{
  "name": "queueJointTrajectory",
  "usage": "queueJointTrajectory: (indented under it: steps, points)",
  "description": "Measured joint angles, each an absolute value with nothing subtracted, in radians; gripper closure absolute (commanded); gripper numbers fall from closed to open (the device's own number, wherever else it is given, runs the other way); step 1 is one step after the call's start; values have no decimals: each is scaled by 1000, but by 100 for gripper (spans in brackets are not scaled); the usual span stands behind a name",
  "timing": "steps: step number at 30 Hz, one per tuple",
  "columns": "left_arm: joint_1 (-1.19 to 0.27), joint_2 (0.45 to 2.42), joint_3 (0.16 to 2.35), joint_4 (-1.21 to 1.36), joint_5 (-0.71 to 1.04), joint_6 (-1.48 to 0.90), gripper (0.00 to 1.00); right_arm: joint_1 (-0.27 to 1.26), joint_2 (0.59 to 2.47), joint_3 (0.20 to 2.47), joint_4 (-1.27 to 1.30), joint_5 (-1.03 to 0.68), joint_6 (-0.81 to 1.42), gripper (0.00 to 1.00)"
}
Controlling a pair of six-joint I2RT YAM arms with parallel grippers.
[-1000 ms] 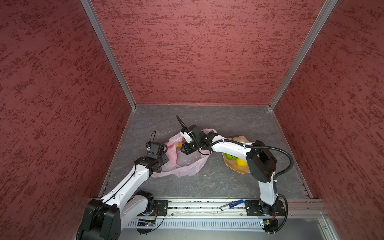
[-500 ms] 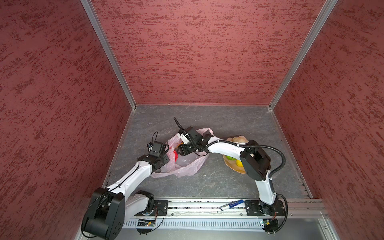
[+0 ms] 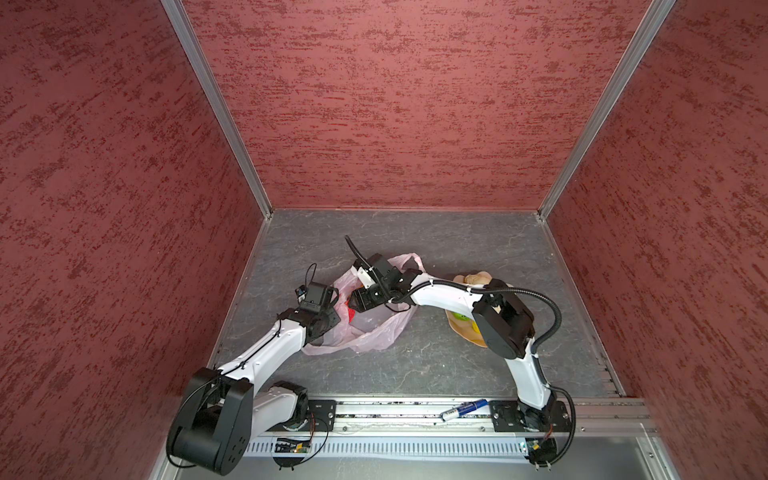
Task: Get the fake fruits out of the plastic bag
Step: 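Lower the right gripper onto the red fruit inside the bag and close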
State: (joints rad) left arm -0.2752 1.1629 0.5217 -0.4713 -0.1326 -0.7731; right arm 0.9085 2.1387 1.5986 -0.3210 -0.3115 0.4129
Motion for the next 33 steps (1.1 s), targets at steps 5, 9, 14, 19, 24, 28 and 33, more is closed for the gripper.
queueJointTrajectory:
  steps: [5, 9, 14, 19, 24, 28, 33]
  points:
    - [-285, 1182, 522, -462, -133, -778, 71, 908, 2152, 1616, -319, -321, 415, 37]
    - [-291, 1197, 522, -453, -133, -781, 72, 908, 2155, 1622, -319, -333, 415, 36]
    - [-301, 1206, 522, -447, -132, -781, 72, 908, 2158, 1628, -319, -345, 416, 35]
    - [-304, 1206, 522, -444, -132, -788, 72, 909, 2160, 1629, -318, -358, 423, 34]
    - [-309, 1208, 522, -441, -132, -790, 72, 909, 2187, 1650, -317, -378, 427, 32]
    - [-315, 1210, 522, -440, -132, -792, 73, 909, 2209, 1674, -318, -390, 430, 29]
    - [-324, 1210, 522, -440, -132, -792, 73, 909, 2238, 1710, -318, -397, 435, 28]
